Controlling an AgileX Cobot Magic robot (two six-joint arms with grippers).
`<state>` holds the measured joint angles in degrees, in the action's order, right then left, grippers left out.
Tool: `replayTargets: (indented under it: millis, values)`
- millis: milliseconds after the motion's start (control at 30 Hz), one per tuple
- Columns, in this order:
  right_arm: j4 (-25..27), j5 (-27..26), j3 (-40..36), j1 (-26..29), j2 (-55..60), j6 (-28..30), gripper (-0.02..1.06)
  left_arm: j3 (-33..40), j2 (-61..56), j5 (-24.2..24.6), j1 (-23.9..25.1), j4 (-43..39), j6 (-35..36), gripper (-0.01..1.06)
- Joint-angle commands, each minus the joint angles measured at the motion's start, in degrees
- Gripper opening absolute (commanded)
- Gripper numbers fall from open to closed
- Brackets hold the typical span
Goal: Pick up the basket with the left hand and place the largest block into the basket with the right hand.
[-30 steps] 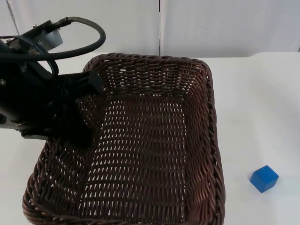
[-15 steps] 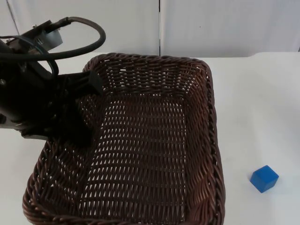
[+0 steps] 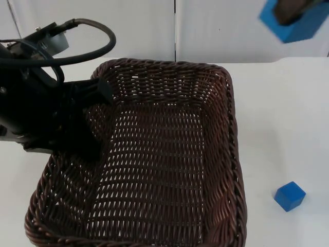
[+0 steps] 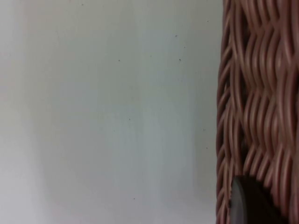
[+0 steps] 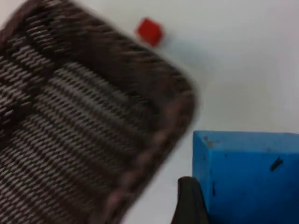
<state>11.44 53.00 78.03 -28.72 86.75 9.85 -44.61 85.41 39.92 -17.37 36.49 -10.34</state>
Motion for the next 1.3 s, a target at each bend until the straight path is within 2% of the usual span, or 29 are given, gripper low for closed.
replayTargets:
  millis: [0, 100, 400, 600, 867, 1267]
  values:
    - [-0.7, -0.5, 0.2, -3.1, -0.6, 0.5, 0.0, 0.2, -0.9, -0.1, 0.2, 1.3, 0.1, 0.0]
    - [-0.9, -1.6, 0.2, -8.0, -0.6, 1.6, 0.0, 0.2, -0.9, -0.1, 0.2, 1.3, 0.1, 0.0]
    - [-3.5, -6.3, 0.2, -14.5, -0.3, 2.0, 0.0, 0.2, -0.9, -0.1, 0.2, 1.3, 0.1, 0.0]
    - [-2.6, -5.7, 2.2, -15.4, 2.8, 2.0, 0.0, 0.2, -0.9, -0.1, 0.2, 1.3, 0.1, 0.0]
    - [-2.1, -5.9, 6.8, -15.9, 12.8, 2.0, 0.0, 0.2, -0.9, -0.1, 0.2, 1.3, 0.1, 0.0]
    - [-1.9, -8.2, 7.6, -15.9, 20.4, 2.0, 0.01, 0.2, -0.9, -0.2, 0.2, 1.4, 0.1, 0.0]
